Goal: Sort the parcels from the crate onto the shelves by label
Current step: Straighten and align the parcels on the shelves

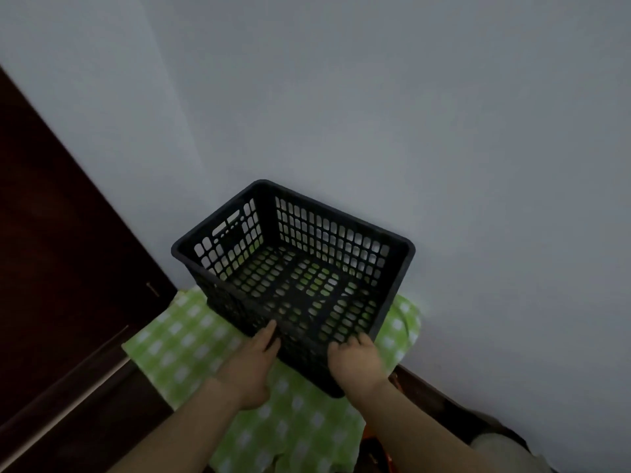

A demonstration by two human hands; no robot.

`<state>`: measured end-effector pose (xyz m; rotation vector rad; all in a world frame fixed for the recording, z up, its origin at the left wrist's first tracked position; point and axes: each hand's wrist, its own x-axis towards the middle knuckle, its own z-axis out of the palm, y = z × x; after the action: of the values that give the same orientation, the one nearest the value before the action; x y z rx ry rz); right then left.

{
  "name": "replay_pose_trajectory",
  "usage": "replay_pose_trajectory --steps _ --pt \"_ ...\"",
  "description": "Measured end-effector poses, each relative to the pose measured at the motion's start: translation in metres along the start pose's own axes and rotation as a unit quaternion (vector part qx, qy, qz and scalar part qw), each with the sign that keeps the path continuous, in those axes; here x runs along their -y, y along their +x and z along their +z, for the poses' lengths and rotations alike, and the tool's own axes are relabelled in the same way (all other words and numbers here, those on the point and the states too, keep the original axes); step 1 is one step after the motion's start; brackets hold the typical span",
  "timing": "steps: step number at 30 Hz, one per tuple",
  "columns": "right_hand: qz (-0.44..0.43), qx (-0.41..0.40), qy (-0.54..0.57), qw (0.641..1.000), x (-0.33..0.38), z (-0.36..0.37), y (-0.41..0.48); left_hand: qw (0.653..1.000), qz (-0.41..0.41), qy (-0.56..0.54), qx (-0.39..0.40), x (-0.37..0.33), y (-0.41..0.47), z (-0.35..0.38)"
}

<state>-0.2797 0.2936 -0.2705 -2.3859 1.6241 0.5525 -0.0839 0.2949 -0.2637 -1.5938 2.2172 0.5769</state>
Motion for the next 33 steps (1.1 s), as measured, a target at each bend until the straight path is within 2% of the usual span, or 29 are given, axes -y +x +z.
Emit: replay_pose_trajectory --steps 6,9,12,15,20,24,29,33 --pt "-0.022 0.046 -0.03 0.998 -0.002 -0.003 0.012 0.997 -0.075 -0.035 0.001 -0.009 -0.003 -0.002" --pt "-0.001 0.002 -0.028 1.0 0.017 -0.01 0.014 0.989 -0.124 -0.075 -0.024 -0.007 -0.02 -0.007" --pt "-0.093 -0.058 -0.022 0.994 0.068 -0.029 0.013 0.973 -0.201 -0.107 -0.047 0.01 -0.068 -0.007" --pt "-0.214 -0.089 -0.041 0.972 0.139 -0.052 0.001 0.939 -0.3 -0.158 -0.063 0.035 -0.135 0.005" --pt "-0.369 -0.072 -0.068 0.924 0.276 -0.065 -0.055 0.853 -0.455 -0.242 -0.078 0.067 -0.283 0.058" --pt "-0.485 -0.06 -0.074 0.87 0.401 -0.047 -0.144 0.767 -0.564 -0.287 -0.107 0.067 -0.426 0.125" --pt "-0.642 -0.058 -0.094 0.758 0.538 0.009 -0.292 0.635 -0.68 -0.343 -0.13 0.029 -0.603 0.23" --pt "-0.736 -0.041 -0.117 0.666 0.619 0.061 -0.413 0.527 -0.753 -0.37 -0.137 -0.022 -0.721 0.315"
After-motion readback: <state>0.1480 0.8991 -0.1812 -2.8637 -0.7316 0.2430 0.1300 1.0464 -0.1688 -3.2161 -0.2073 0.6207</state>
